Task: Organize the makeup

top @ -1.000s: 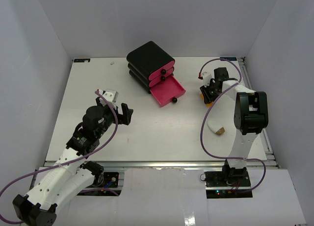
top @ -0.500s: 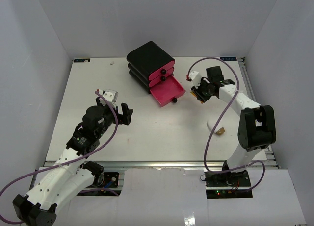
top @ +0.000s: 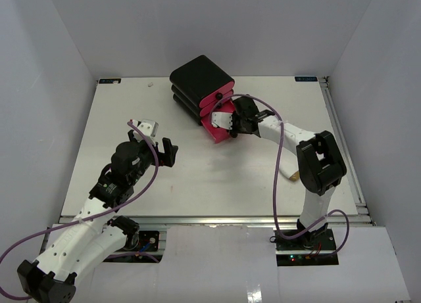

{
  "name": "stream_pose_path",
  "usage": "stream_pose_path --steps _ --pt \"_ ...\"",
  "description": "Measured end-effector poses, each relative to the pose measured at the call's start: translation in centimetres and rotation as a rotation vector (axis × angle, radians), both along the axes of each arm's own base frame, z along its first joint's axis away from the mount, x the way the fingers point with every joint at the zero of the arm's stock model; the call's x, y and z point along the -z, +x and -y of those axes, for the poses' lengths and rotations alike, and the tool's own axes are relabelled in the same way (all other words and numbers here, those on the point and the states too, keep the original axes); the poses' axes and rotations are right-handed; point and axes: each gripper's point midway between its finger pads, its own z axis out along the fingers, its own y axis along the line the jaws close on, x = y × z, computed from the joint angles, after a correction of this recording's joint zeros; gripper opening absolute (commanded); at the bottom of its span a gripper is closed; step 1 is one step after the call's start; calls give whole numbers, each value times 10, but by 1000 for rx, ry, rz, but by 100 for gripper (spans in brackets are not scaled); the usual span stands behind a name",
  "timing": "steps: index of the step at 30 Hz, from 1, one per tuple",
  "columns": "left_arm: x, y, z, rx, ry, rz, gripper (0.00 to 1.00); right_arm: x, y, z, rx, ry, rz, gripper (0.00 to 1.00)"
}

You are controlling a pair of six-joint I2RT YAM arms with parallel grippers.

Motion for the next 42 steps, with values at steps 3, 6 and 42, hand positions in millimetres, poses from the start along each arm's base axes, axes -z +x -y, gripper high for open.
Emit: stream_pose_path --steps 3,6,42 --pt "1 1 -1 -5 2 -1 98 -7 10 -5 -29 -44 57 23" --pt "1 1 -1 -7 4 -3 98 -17 21 -18 -56 -62 117 26" --pt "-5 -5 3 25 -17 15 98 -19 -111 169 628 394 -255 90"
